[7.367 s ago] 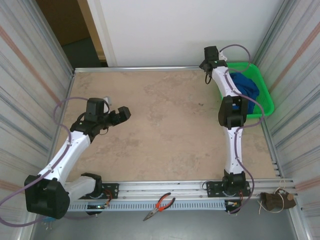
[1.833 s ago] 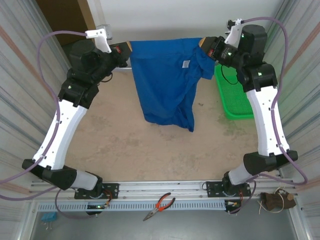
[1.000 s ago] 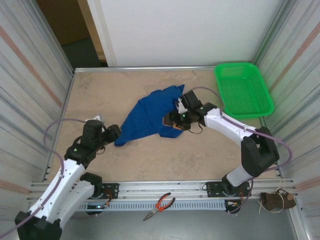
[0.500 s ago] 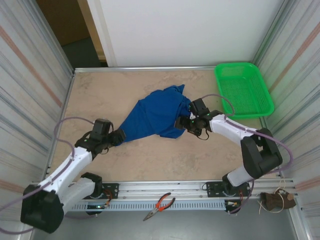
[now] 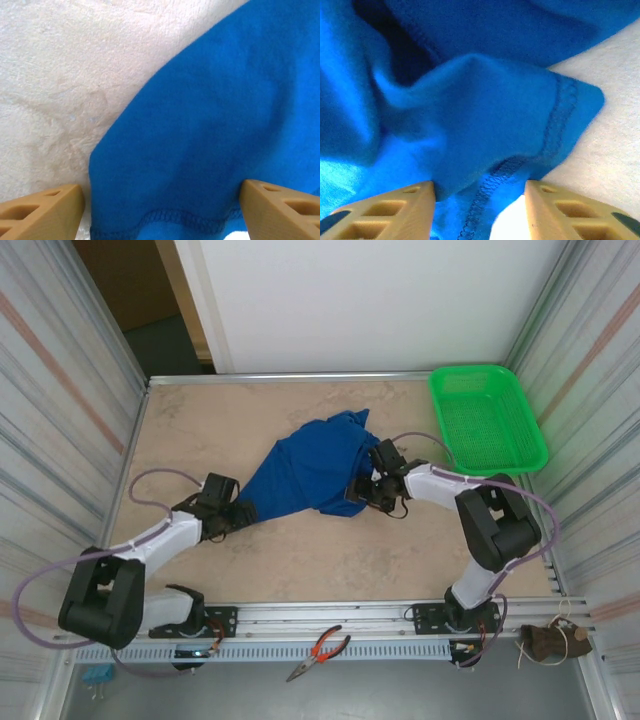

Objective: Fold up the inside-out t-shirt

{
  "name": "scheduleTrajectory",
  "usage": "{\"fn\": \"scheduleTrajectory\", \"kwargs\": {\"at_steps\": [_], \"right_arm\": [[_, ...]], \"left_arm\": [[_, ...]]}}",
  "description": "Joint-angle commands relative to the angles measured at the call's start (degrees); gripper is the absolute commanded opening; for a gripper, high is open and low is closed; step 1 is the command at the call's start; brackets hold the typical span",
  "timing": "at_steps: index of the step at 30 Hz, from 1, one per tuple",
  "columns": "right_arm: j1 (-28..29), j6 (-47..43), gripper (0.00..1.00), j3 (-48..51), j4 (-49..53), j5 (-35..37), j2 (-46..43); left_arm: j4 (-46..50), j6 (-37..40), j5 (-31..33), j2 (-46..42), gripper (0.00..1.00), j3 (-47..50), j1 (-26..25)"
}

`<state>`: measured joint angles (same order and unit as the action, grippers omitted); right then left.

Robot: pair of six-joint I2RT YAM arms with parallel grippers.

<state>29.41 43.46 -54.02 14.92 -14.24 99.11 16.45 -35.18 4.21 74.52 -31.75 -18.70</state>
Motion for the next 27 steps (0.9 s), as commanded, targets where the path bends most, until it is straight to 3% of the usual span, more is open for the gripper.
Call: {"fn": "scheduleTrajectory", "kwargs": {"at_steps": [1, 2, 3, 4, 5, 9, 13, 20, 27], "right_arm": [[0.7, 2.0, 0.15, -1.0, -3.0, -3.4, 1.8], [0.6, 1.8, 0.0, -1.2, -3.0, -4.0, 1.2], [0.3, 1.7, 0.0, -1.2, -2.6, -4.5, 0.4], [-0.3, 1.6, 0.0, -1.1, -2.3, -5.2, -1.5], [-1.3, 1.6, 0.0, -0.8, -1.8, -5.7, -4.0], [-7.8, -0.1, 0.0, -4.6, 4.3, -7.4, -16.8], [-17.1, -2.0, 0.0, -18.6, 11.7, -10.3, -25.6], [-28.7, 2.0, 0.0, -45.2, 14.6, -17.5, -27.0], [-31.9, 5.8, 0.0, -59.4, 12.7, -17.8, -28.1]], "left_arm": [[-4.3, 1.3, 0.0, 3.3, 0.72, -1.7, 0.1], [-4.6, 1.7, -0.6, 3.9, 0.62, -2.1, 0.3], [-4.7, 2.2, -1.2, 4.1, 0.45, -2.5, 0.3], [-4.0, 3.0, -1.5, 3.8, 0.18, -3.2, 0.5], [-2.5, 3.6, -1.3, 2.7, 0.0, -4.2, 0.7], [2.7, 5.2, -2.1, -7.6, 0.0, -9.6, 2.4], [4.7, 2.9, -5.2, -17.3, 0.0, -21.8, 5.3], [5.9, 0.0, -9.9, -15.5, 0.0, -51.1, 6.2], [4.2, -1.3, -10.7, -13.1, 0.0, -66.2, 6.2]]}}
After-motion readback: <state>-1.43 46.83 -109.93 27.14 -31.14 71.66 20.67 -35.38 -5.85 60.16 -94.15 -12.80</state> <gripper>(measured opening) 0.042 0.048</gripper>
